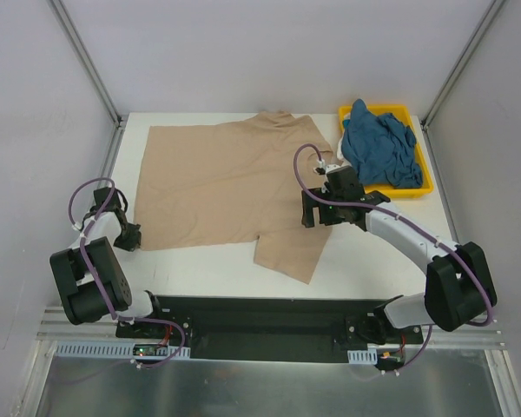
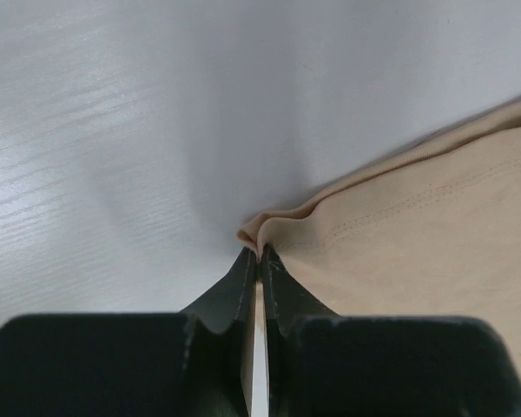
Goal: Fold and stack the t-shirts
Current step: Grap the side of the flattened tshirt closest away from the robot with both arms
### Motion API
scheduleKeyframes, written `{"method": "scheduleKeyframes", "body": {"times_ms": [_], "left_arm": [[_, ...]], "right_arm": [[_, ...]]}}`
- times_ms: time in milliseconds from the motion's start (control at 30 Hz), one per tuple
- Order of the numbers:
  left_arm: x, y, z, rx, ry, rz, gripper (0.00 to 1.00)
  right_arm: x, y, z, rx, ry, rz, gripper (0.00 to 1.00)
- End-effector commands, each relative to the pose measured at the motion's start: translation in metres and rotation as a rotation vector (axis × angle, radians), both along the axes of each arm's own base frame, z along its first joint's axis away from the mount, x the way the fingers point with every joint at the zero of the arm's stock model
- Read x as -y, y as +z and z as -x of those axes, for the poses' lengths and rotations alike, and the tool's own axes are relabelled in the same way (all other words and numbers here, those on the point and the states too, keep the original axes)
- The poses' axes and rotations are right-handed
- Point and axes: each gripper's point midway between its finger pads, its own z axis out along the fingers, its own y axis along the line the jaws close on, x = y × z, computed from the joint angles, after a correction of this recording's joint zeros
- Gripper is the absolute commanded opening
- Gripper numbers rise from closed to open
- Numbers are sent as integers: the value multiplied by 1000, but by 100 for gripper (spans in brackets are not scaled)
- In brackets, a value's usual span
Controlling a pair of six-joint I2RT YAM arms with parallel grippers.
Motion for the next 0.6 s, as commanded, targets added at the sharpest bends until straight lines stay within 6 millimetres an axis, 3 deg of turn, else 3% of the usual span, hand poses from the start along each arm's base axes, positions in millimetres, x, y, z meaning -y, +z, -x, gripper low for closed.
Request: {"method": "scheduleKeyframes", "body": {"times_ms": [0,167,433,567], "left_arm": [[0,0,0,17,1,7,0],[3,10,-3,64,-40,1,0],[12,27,-7,209,-113,-24,0],[13,36,-10,275,-123,-41,0]], "right_arm": [[-15,17,3,44,83,-50,96],[-35,19,32,36,225,19,97],[-52,-8,106,-95,366,119,97],[-52,-18,119,-114,385,172,97]]}}
